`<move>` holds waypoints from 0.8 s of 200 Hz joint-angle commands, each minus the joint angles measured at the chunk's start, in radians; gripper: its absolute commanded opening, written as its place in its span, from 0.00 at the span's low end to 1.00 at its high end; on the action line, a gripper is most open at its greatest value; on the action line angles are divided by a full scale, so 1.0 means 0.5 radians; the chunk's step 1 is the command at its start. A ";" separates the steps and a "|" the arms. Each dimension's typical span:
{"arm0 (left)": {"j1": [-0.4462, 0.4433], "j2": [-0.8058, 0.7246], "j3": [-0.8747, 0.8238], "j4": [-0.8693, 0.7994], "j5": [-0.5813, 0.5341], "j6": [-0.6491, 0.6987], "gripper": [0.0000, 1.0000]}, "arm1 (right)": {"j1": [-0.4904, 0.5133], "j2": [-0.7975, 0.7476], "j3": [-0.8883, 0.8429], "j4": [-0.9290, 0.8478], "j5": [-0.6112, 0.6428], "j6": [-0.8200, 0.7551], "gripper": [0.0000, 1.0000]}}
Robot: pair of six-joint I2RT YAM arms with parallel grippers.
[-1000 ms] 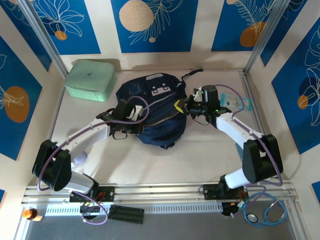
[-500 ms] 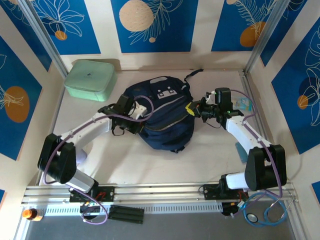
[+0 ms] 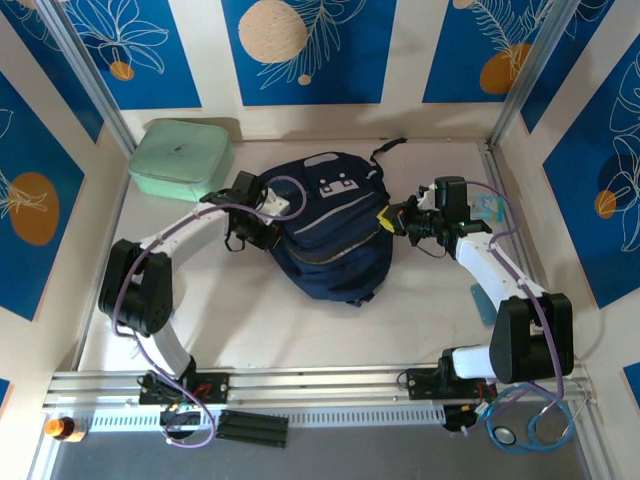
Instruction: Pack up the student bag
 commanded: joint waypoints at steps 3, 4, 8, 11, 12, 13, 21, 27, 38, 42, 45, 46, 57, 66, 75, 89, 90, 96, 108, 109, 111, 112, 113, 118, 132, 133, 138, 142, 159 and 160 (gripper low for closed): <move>0.068 0.105 0.122 0.065 -0.009 -0.007 0.04 | -0.021 -0.076 -0.029 0.062 0.092 0.015 0.00; 0.070 0.109 0.126 0.068 -0.009 -0.012 0.04 | -0.020 -0.076 -0.030 0.065 0.092 0.016 0.00; 0.077 0.124 0.143 0.084 -0.016 -0.030 0.06 | -0.014 -0.071 -0.034 0.072 0.089 0.019 0.00; 0.082 0.136 0.154 0.100 -0.022 -0.049 0.07 | -0.007 -0.068 -0.037 0.074 0.089 0.020 0.00; 0.082 0.140 0.157 0.104 -0.025 -0.056 0.07 | -0.004 -0.066 -0.037 0.076 0.087 0.020 0.00; 0.083 0.143 0.160 0.111 -0.028 -0.063 0.07 | -0.002 -0.065 -0.036 0.077 0.086 0.022 0.00; 0.097 0.168 0.192 0.144 -0.041 -0.131 0.09 | 0.016 -0.056 -0.041 0.083 0.080 0.026 0.00; 0.106 0.187 0.222 0.151 -0.034 -0.185 0.09 | 0.029 -0.048 -0.042 0.092 0.071 0.026 0.00; 0.118 0.202 0.257 0.164 -0.048 -0.281 0.14 | 0.062 -0.042 -0.058 0.107 0.073 0.029 0.00; 0.116 0.199 0.258 0.173 -0.062 -0.312 0.18 | 0.075 -0.047 -0.065 0.110 0.082 0.029 0.00; 0.118 0.195 0.258 0.178 -0.071 -0.335 0.20 | 0.082 -0.049 -0.069 0.109 0.093 0.022 0.00; 0.118 0.194 0.258 0.178 -0.073 -0.340 0.21 | 0.087 -0.050 -0.069 0.105 0.099 0.020 0.00; 0.118 0.157 0.232 0.193 -0.120 -0.426 0.31 | 0.112 -0.068 -0.070 0.033 0.172 -0.007 0.08; 0.118 0.107 0.196 0.194 -0.195 -0.514 0.38 | 0.125 -0.094 -0.072 -0.040 0.246 -0.030 0.20; 0.121 0.041 0.145 0.183 -0.269 -0.598 0.45 | 0.129 -0.130 -0.079 -0.103 0.323 -0.056 0.36; 0.132 -0.089 0.052 0.155 -0.418 -0.773 0.63 | 0.134 -0.203 -0.088 -0.183 0.455 -0.123 0.57; 0.133 -0.100 0.038 0.155 -0.427 -0.780 0.65 | 0.134 -0.210 -0.088 -0.193 0.467 -0.130 0.58; 0.142 -0.162 -0.021 0.153 -0.470 -0.857 0.70 | 0.139 -0.240 -0.081 -0.240 0.533 -0.167 0.63; 0.166 -0.290 -0.138 0.152 -0.542 -0.987 0.78 | 0.140 -0.276 -0.046 -0.337 0.639 -0.242 0.69; 0.169 -0.303 -0.150 0.152 -0.550 -0.997 0.78 | 0.140 -0.277 -0.044 -0.346 0.646 -0.248 0.70; 0.174 -0.329 -0.170 0.151 -0.568 -1.017 0.79 | 0.138 -0.280 -0.034 -0.364 0.661 -0.258 0.70; 0.175 -0.339 -0.180 0.151 -0.576 -1.026 0.80 | 0.138 -0.281 -0.029 -0.372 0.665 -0.264 0.71; 0.177 -0.349 -0.189 0.150 -0.583 -1.035 0.81 | 0.136 -0.281 -0.027 -0.379 0.670 -0.269 0.71; 0.191 -0.408 -0.241 0.148 -0.617 -1.076 0.84 | 0.133 -0.287 -0.004 -0.420 0.696 -0.297 0.73; 0.247 -0.549 -0.373 0.131 -0.730 -1.188 0.90 | 0.128 -0.288 0.063 -0.504 0.756 -0.373 0.76; 0.252 -0.560 -0.384 0.130 -0.735 -1.195 0.91 | 0.130 -0.286 0.067 -0.508 0.763 -0.377 0.77; 0.278 -0.608 -0.431 0.128 -0.762 -1.222 0.92 | 0.129 -0.285 0.086 -0.522 0.778 -0.400 0.78; 0.301 -0.645 -0.466 0.125 -0.782 -1.247 0.93 | 0.130 -0.282 0.100 -0.529 0.784 -0.412 0.78; 0.436 -0.779 -0.651 0.135 -0.818 -1.347 0.98 | 0.129 -0.255 0.149 -0.540 0.785 -0.446 0.82; 0.446 -0.789 -0.661 0.139 -0.817 -1.352 0.98 | 0.129 -0.253 0.150 -0.541 0.785 -0.449 0.83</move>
